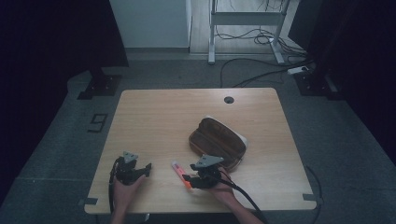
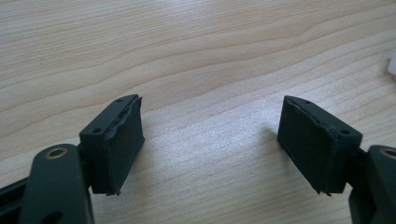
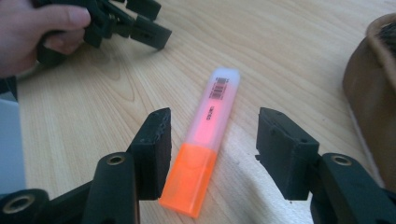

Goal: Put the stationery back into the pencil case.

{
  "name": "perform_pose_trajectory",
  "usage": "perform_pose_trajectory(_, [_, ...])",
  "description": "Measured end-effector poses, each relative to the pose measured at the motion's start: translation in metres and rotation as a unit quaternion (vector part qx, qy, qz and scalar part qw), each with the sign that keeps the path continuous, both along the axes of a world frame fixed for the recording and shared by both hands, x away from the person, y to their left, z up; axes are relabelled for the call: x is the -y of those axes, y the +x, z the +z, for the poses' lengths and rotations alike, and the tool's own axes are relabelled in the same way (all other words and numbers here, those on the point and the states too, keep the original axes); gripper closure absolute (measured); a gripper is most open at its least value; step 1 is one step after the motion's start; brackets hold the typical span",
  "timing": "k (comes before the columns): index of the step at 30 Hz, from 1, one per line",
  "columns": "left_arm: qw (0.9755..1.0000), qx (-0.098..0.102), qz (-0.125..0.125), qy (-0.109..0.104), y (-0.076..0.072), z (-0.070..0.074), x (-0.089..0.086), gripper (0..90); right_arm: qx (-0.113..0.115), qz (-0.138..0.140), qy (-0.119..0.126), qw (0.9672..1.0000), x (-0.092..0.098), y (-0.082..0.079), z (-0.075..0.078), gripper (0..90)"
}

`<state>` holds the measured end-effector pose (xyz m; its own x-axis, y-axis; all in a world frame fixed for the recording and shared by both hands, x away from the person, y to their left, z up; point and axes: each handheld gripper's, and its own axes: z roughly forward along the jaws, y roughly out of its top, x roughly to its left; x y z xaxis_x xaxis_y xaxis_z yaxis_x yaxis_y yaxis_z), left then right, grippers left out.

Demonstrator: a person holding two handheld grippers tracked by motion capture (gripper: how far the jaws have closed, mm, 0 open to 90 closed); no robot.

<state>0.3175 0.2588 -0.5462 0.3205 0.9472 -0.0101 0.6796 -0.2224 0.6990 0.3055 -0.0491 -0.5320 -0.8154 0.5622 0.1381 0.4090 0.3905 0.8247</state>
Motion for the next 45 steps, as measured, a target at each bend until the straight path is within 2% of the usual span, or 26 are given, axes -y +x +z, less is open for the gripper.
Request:
perform_pose_trajectory(3, [1.0000,0.000,0.000,0.000,0.000,0.000,0.000,22.3,0.000,0.003,-0.016,0.9999,-0.008,-0.002,-0.006,44.5])
perform_pose_trajectory(11, [1.0000,0.000,0.000,0.000,0.000,0.000,0.000,22.4,-0.001,0.012,-0.042,0.9990,-0.019,-0.004,-0.014,44.5])
perform_pose_trajectory(24, [1.0000,0.000,0.000,0.000,0.000,0.000,0.000,22.4,0.007,0.014,-0.070,0.9975,-0.024,-0.005,-0.019,46.3])
perform_pose_trajectory(29, [1.0000,0.000,0.000,0.000,0.000,0.000,0.000,22.4,0.020,0.009,-0.081,0.9965,-0.024,-0.006,-0.019,49.4])
perform_pose_trajectory(32, [1.0000,0.000,0.000,0.000,0.000,0.000,0.000,22.4,0.019,0.005,-0.084,0.9963,-0.023,-0.005,-0.018,52.6])
perform_pose_trajectory(33, [1.0000,0.000,0.000,0.000,0.000,0.000,0.000,22.4,0.019,0.004,-0.083,0.9964,-0.022,-0.004,-0.018,57.2])
perform_pose_trajectory(34, [1.0000,0.000,0.000,0.000,0.000,0.000,0.000,22.4,0.019,0.004,-0.083,0.9964,-0.022,-0.004,-0.018,57.2])
perform_pose_trajectory(36, [1.0000,0.000,0.000,0.000,0.000,0.000,0.000,22.4,0.019,0.000,-0.083,0.9964,-0.021,-0.003,-0.018,63.0])
perform_pose_trajectory(43, [1.0000,0.000,0.000,0.000,0.000,0.000,0.000,22.4,0.012,0.002,-0.081,0.9966,-0.018,0.000,-0.017,65.4])
perform_pose_trajectory(45, [1.0000,0.000,0.000,0.000,0.000,0.000,0.000,22.4,0.000,0.001,-0.075,0.9972,-0.016,0.002,-0.016,65.6])
